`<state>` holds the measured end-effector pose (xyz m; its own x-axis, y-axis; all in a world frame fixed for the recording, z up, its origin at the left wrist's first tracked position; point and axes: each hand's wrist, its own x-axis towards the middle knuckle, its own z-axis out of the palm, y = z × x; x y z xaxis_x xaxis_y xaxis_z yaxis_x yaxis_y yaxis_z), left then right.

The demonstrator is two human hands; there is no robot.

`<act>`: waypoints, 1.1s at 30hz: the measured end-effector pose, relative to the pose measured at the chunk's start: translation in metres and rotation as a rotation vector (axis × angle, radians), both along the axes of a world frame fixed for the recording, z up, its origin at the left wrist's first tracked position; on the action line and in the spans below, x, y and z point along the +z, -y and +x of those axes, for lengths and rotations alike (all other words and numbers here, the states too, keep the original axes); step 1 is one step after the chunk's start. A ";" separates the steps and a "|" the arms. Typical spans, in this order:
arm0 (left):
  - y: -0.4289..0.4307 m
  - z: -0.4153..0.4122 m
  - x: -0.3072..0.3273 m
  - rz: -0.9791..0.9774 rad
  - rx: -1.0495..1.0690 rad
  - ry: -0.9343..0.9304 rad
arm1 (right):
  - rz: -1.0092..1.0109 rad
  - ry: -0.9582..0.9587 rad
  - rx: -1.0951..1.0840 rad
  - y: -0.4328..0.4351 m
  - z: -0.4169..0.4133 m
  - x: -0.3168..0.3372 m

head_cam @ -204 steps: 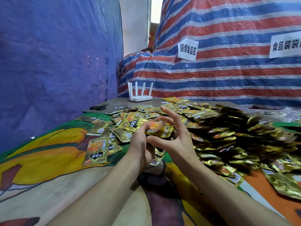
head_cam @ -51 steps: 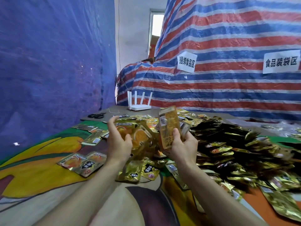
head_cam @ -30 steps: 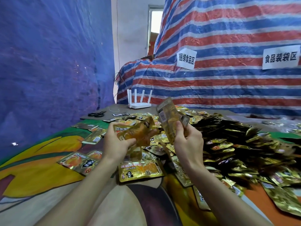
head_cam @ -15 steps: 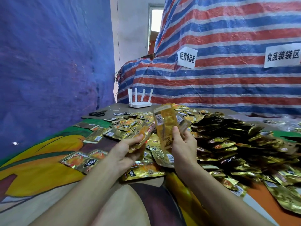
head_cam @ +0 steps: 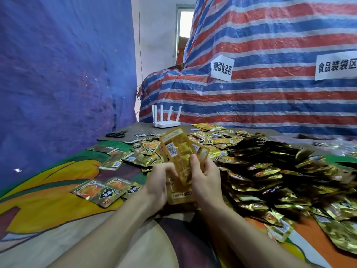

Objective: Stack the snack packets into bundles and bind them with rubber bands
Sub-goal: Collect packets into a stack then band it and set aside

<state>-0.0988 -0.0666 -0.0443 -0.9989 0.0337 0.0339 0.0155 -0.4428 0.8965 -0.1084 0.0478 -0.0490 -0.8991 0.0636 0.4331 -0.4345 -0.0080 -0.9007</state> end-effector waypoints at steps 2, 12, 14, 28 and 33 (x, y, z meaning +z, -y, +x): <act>-0.003 0.003 0.003 0.068 -0.019 -0.043 | 0.031 -0.032 0.017 0.001 0.003 -0.001; -0.005 -0.004 -0.001 -0.075 0.330 -0.162 | 0.043 -0.132 0.022 -0.010 0.010 0.010; -0.008 -0.004 -0.004 -0.193 0.302 -0.291 | 0.081 -0.163 -0.049 -0.014 0.012 0.015; -0.022 0.002 -0.019 -0.410 0.134 -0.509 | -0.059 -0.044 -0.058 -0.006 0.017 0.011; -0.020 0.006 -0.016 -0.398 0.006 -0.452 | -0.197 0.007 -0.048 -0.009 0.016 0.015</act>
